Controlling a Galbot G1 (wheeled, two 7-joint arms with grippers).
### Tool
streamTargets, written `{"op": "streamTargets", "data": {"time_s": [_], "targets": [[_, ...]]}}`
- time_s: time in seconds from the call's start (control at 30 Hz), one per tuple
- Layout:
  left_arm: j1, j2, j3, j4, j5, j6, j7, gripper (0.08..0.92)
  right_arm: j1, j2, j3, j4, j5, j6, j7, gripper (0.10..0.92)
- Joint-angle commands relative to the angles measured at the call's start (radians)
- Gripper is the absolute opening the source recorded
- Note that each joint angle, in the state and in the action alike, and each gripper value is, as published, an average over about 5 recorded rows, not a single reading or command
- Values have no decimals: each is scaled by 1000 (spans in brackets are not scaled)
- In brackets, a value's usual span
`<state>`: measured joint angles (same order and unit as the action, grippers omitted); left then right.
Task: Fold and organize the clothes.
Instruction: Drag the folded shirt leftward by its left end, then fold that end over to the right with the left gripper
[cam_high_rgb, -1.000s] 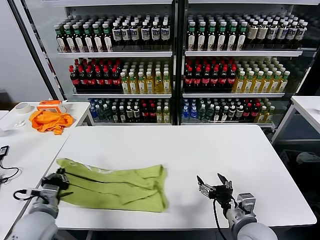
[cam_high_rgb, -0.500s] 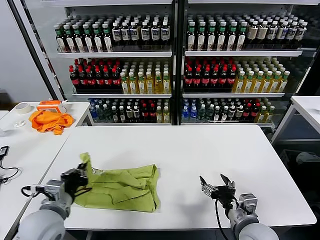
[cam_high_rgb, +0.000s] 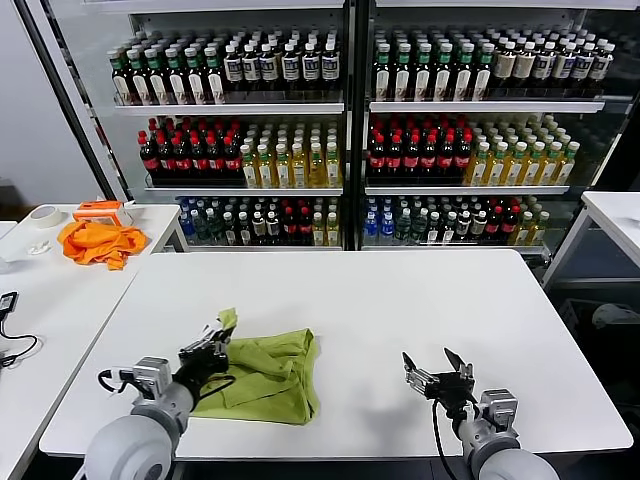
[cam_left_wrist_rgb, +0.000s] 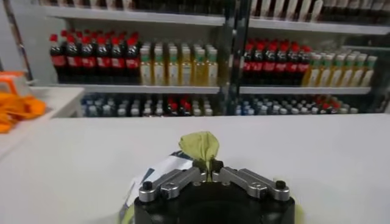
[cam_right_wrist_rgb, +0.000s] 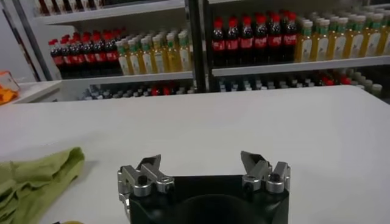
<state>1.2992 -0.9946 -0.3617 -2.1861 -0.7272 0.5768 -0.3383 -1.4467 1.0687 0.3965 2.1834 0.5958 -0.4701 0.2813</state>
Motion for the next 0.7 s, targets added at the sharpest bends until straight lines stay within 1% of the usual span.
{"op": "streamTargets", "data": {"time_s": [0.03, 0.27, 0.57, 0.7], "targets": [[-68, -63, 100, 37, -38, 1, 3, 94, 1, -1, 0, -4, -4, 1, 0, 823], [-108, -113, 147, 93, -38, 1, 3, 94, 0, -5, 2, -6, -4, 2, -1, 823], [-138, -150, 198, 159, -38, 1, 3, 94, -2, -6, 6, -8, -5, 3, -1, 823], [-148, -191, 214, 180, -78, 0, -9, 110, -1, -4, 6, -7, -6, 3, -1, 823]]}}
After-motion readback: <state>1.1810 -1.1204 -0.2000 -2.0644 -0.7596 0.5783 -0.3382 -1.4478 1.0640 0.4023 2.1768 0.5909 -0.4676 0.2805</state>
